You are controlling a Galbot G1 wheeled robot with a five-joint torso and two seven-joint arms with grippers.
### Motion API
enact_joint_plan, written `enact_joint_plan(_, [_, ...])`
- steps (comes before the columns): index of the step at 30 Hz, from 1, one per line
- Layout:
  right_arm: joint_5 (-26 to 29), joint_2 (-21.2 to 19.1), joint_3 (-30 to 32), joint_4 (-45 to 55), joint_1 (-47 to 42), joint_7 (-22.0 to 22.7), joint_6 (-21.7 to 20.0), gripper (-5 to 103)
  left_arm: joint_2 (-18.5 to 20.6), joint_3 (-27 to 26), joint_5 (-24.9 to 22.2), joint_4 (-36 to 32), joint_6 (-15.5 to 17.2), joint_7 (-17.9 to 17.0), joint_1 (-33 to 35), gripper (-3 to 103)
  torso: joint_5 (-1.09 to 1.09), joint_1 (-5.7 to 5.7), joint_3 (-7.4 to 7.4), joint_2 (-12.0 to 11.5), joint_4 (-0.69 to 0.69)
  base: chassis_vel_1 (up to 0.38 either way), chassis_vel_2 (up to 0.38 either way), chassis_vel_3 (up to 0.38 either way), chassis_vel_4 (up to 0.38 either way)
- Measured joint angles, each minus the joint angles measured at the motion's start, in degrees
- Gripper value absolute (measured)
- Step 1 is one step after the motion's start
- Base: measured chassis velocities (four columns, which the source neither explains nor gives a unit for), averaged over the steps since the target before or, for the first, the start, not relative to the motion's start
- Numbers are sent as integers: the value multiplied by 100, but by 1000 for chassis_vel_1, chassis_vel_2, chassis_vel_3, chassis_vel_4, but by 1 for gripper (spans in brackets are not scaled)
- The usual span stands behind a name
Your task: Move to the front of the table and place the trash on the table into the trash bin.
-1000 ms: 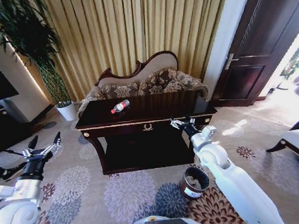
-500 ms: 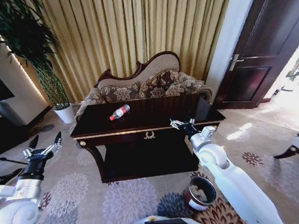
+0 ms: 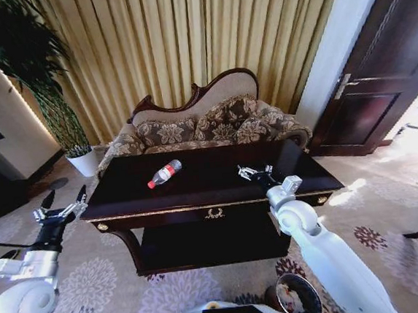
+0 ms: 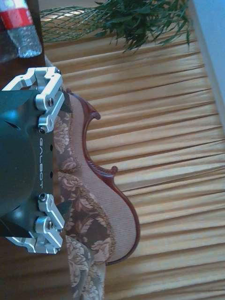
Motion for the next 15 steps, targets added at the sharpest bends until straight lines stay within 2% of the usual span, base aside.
enact_joint_plan(1, [0,0,0,1,-16,5,11,100,27,-30,-14,-68,78,-74,2,100,0,-4,-2,4,0,0,0,0,0])
enact_joint_plan(3, [-10,-1,8,0,-35,9,16,100,131,-106,-64,-239,444,-321,0,100,0,-5,-2,5,1,48,-42,-35,53])
enact_joint_plan(4, [-10,-1,8,0,-35,9,16,100,131,-106,-64,-239,444,-321,0,100,0,-5,-2,5,1,48,-47,-48,53])
enact_joint_plan(6, [-21,2,21,-3,-57,13,17,100,416,-222,-403,-433,1054,-660,-82,100,2,-4,-1,4,0,0,0,0,0])
enact_joint_plan(7, [-21,2,21,-3,-57,13,17,100,416,-222,-403,-433,1054,-660,-82,100,2,-4,-1,4,0,0,0,0,0])
enact_joint_plan(8, [-29,7,26,-10,-69,14,18,100,612,-249,-636,-471,1301,-840,-140,100,1,-3,0,3,1,0,0,0,0])
enact_joint_plan(10, [-45,21,61,-32,-105,11,23,100,1326,-321,-1277,-424,1810,-1359,-407,100,1,5,3,-1,-3,0,0,0,0])
enact_joint_plan(11, [-45,21,61,-32,-105,11,23,100,1326,-321,-1277,-424,1810,-1359,-407,100,1,5,3,-1,-3,0,0,0,0])
enact_joint_plan(12, [-48,26,71,-38,-115,11,25,100,1522,-329,-1457,-371,1891,-1466,-492,100,1,6,3,-1,-3,0,0,0,0])
enact_joint_plan(14, [-59,55,128,-51,-165,10,48,100,2472,-205,-2297,87,2198,-1840,-998,100,0,6,3,-2,-3,0,0,0,0])
enact_joint_plan(15, [-59,55,128,-51,-165,10,48,100,2472,-205,-2297,87,2198,-1840,-998,100,0,6,3,-2,-3,0,0,0,0])
